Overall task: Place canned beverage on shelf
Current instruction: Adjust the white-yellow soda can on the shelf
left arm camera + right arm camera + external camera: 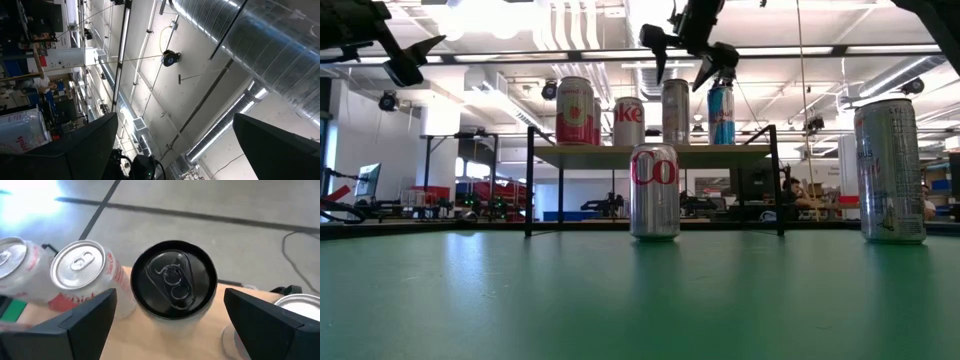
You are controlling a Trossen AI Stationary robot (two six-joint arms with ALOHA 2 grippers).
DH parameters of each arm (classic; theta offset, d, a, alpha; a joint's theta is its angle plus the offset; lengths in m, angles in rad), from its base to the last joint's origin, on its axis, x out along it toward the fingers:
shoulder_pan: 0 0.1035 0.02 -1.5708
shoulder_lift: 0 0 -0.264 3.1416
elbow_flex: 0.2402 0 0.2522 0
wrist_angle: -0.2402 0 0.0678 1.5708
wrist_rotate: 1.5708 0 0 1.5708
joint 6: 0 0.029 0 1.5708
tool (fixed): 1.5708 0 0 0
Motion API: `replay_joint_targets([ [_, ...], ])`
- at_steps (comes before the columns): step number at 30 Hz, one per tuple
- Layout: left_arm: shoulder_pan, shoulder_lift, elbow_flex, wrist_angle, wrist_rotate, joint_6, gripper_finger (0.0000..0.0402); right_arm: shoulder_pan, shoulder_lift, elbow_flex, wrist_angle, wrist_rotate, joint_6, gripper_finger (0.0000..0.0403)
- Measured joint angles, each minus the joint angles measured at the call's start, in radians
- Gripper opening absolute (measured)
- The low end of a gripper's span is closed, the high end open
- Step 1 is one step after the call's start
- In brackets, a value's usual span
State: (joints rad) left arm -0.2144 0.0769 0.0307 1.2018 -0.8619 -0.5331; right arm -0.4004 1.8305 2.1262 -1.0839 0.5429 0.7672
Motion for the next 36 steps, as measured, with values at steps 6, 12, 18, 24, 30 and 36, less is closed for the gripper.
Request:
replay_joint_targets([
  [6,0.000,0.000,0.000,0.000,0.000,0.000,0.0380,0.008,0.033,-0.001,0.027,0.058,0.047,0.0360],
  [12,0.000,0.000,0.000,-0.001,0.000,0.000,0.0380,0.014,0.055,-0.001,0.029,0.126,0.139,0.0349],
  [18,0.000,0.000,0.000,-0.003,0.000,0.000,0.0380,0.024,0.077,-0.001,0.059,0.158,0.150,0.0301],
  [24,0.000,0.000,0.000,-0.005,0.000,0.000,0.0380,0.024,0.081,-0.001,0.067,0.168,0.146,0.0246],
  [30,0.000,0.000,0.000,-0.005,0.000,0.000,0.0380,0.023,0.075,-0.001,0.066,0.157,0.105,0.0249],
  [36,0.000,0.000,0.000,-0.005,0.000,0.000,0.0380,0.023,0.067,-0.001,0.073,0.128,0.055,0.0261],
])
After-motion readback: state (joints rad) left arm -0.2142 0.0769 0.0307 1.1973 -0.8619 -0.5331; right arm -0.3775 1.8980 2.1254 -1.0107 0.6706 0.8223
